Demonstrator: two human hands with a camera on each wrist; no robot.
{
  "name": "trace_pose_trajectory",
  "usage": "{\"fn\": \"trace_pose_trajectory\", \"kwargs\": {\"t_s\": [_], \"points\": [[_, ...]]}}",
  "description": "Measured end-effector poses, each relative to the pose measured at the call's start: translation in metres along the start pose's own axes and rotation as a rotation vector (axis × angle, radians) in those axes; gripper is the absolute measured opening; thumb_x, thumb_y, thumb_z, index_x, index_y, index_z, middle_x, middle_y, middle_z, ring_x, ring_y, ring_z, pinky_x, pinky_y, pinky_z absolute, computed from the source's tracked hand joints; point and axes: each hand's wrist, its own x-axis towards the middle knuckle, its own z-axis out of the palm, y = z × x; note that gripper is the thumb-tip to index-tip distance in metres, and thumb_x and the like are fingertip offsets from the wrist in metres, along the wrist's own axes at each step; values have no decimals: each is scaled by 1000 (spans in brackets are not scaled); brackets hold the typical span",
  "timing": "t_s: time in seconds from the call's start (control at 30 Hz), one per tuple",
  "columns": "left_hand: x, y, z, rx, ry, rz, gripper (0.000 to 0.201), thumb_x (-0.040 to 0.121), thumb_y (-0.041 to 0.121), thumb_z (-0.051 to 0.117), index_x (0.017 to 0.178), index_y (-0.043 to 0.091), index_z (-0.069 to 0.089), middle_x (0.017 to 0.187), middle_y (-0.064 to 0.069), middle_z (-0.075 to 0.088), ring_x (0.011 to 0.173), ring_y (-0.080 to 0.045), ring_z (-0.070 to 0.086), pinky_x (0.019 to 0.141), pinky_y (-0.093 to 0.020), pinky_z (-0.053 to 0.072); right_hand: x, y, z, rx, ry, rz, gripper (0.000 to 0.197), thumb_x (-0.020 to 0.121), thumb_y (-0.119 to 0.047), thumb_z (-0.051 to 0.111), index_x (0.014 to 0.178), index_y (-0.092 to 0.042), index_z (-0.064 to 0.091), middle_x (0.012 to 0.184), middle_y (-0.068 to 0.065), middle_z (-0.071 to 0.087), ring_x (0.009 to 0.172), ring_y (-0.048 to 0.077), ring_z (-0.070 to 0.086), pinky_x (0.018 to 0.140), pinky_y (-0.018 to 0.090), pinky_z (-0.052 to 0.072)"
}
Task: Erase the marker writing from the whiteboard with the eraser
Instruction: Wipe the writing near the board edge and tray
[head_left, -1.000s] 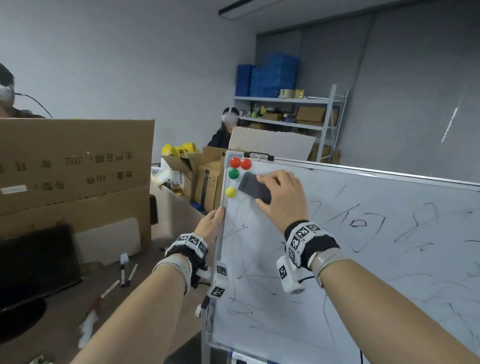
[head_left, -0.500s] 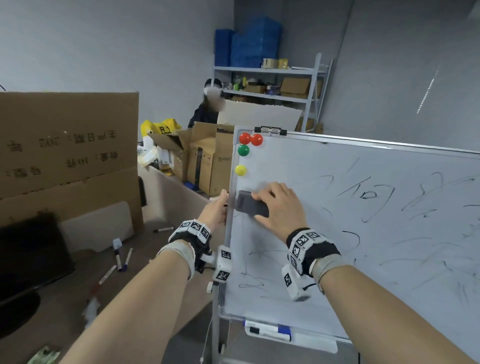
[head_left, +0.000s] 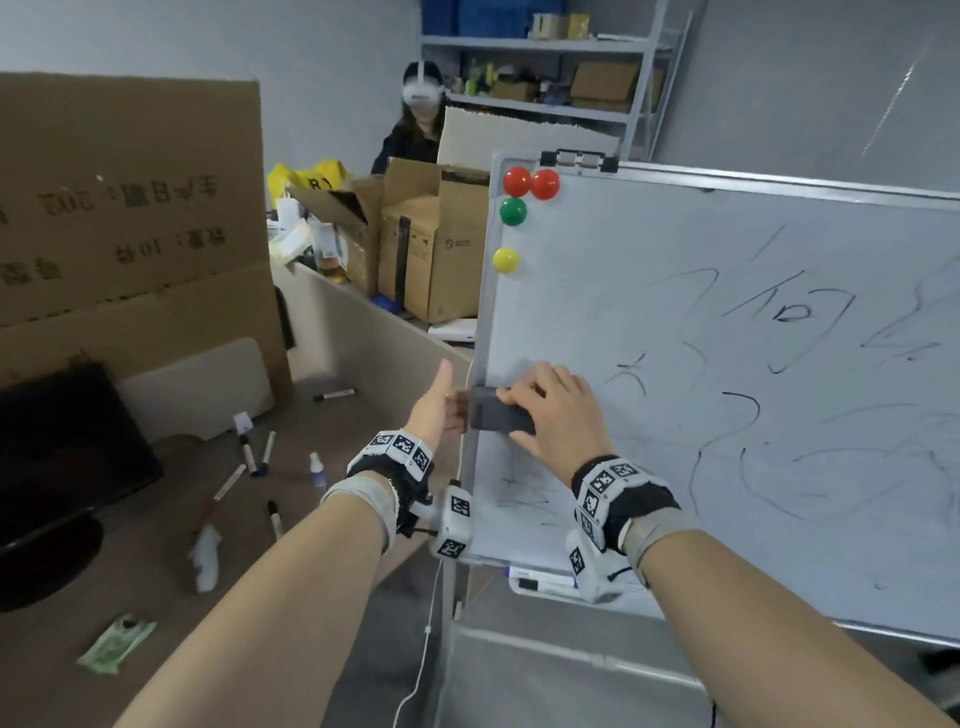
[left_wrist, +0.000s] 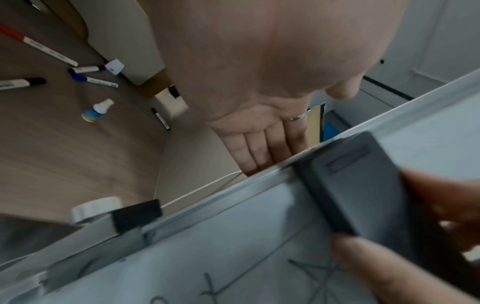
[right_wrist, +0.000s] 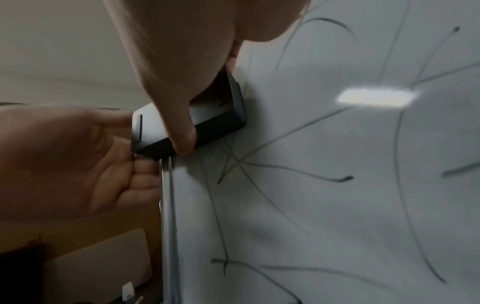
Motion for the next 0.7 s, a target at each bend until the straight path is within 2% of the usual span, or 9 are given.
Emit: {"fn": "trace_pose_trajectory", "kwargs": {"t_s": [0.07, 0.17, 0.23, 0.27, 0.33, 0.4, 0.5, 0.6, 0.7], "points": [[-1, -6, -4, -13, -57, -24, 80, 96, 67, 25, 126, 1, 58, 128, -18, 57, 119, -32, 56, 101, -33, 45, 13, 5, -12, 12, 84, 82, 55, 62, -28, 91, 111, -22, 65, 105, 4, 56, 97, 28, 52, 80, 40, 44], [-7, -4, -3, -69, -21, -18, 64, 94, 69, 28, 67, 16, 53, 66, -4, 50, 57, -15, 47, 57, -21, 40, 44, 11, -37, 65, 248, 184, 52, 66, -28, 85, 114, -21, 66, 108, 4, 55, 101, 31, 52, 83, 42, 42], [-10, -5, -3, -77, 17, -22, 69, 95, 68, 29, 61, 15, 57, 54, 2, 45, 47, -11, 39, 48, -17, 36, 47, 9, -36, 75, 242, 175, 51, 67, -27, 85, 114, -22, 66, 108, 3, 54, 101, 30, 51, 85, 41, 41], [-8, -10, -2, -50, 42, -3, 76, 97, 66, 27, 79, 6, 71, 65, -2, 56, 57, -15, 49, 60, -18, 42, 41, 6, -30, 79, 215, 155, 51, 67, -26, 86, 114, -22, 66, 107, 4, 54, 100, 30, 51, 84, 41, 41], [-2, -26, -3, 12, 26, 10, 85, 99, 62, 18, 131, -6, 58, 117, -11, 63, 105, -27, 60, 94, -28, 42, 17, -1, -7, 70, 94, 103, 53, 65, -25, 88, 113, -22, 65, 106, 5, 55, 98, 29, 50, 83, 42, 42], [-5, -42, -3, 50, 49, 2, 81, 101, 59, 14, 142, -3, 46, 146, -15, 49, 135, -31, 47, 111, -35, 35, -19, -8, 23, 50, -37, 69, 56, 62, -26, 91, 112, -23, 64, 105, 5, 54, 96, 28, 50, 81, 41, 41], [2, -77, -13, -5, 60, -53, 86, 93, 72, 20, 138, 7, 55, 141, -13, 56, 131, -29, 51, 109, -40, 40, -73, -15, 68, 58, -164, 85, 57, 59, -25, 93, 108, -25, 64, 101, 4, 53, 92, 27, 48, 78, 39, 40], [6, -111, -22, -74, 41, -144, 107, 68, 88, 34, 140, 11, 55, 141, -10, 58, 135, -31, 49, 117, -51, 29, -122, -18, 103, 51, -270, 95, 59, 54, -23, 95, 105, -26, 65, 97, 2, 53, 91, 25, 45, 78, 38, 39], [7, -114, -16, -86, 125, -112, 94, 88, 74, 34, 142, -2, 41, 139, -17, 58, 133, -34, 52, 117, -47, 33, -141, -20, 109, 33, -290, 107, 59, 56, -24, 96, 106, -24, 64, 96, 2, 54, 91, 26, 47, 78, 39, 41]]}}
